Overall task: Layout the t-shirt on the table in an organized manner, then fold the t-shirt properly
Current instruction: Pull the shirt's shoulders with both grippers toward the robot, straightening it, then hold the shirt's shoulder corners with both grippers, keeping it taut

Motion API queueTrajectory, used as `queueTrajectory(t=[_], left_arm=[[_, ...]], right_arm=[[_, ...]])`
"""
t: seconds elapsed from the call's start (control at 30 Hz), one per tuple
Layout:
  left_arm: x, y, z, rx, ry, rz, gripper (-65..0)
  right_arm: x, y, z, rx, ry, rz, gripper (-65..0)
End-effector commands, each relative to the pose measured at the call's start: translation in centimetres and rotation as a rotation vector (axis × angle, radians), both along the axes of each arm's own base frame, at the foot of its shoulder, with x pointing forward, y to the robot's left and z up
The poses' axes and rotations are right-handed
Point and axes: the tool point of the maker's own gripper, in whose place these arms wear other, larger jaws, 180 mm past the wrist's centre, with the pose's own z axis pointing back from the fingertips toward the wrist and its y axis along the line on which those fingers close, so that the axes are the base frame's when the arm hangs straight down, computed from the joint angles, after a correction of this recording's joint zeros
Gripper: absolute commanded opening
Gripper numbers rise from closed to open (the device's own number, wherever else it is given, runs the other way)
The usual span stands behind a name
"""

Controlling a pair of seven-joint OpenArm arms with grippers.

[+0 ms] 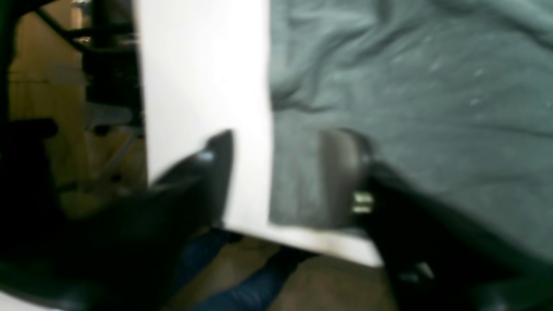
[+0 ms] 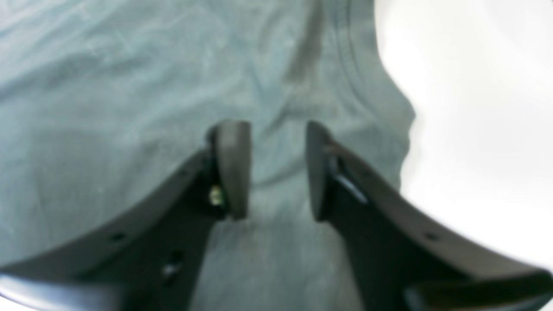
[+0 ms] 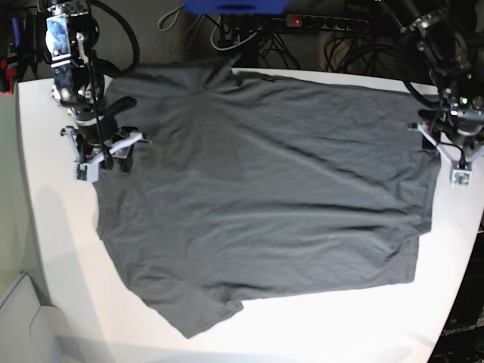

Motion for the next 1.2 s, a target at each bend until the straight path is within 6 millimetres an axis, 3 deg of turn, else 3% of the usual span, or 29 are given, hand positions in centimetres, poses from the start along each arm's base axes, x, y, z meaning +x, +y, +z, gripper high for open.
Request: queueTrajectory(t=[0.0, 0.13, 0.3, 0.47, 0.67, 0.9, 1.17], left_arm=[[-0.6, 0.7, 0.7, 0.026, -0.01, 0.008, -21.6], [-3.7, 2.2, -0.1, 0.046, 0.067, 0.007, -13.4], [-5.7, 3.9, -1.6, 0.024, 0.131, 0.037, -13.0], [-5.4, 4.0, -3.4, -0.018, 0.122, 0.02, -13.0], [-5.6, 3.6, -6.8, -0.107, 0.127, 0.013, -12.7], [-4.7, 2.9, -7.1, -0.12, 0.114, -0.015, -12.4], [-3.2, 2.2, -7.3, -0.141, 0.099, -0.03, -12.4]], right_arm=[[0.4, -0.1, 1.3, -0.005, -0.049, 0.003, -37.2], [-1.3, -0.5, 0.7, -0.022, -0.016, 0.016, -32.5], [-3.3, -0.4, -0.7, -0.021, 0.037, 0.017, -28.7], [-5.3, -0.3, -2.0, -0.016, 0.089, 0.016, -25.7], [-6.7, -0.7, -2.0, -0.025, 0.103, 0.01, -25.9], [-7.3, -3.2, -0.3, -0.055, 0.076, -0.049, -25.8], [-9.1, -3.1, -1.1, -0.053, 0.119, -0.049, -25.9]])
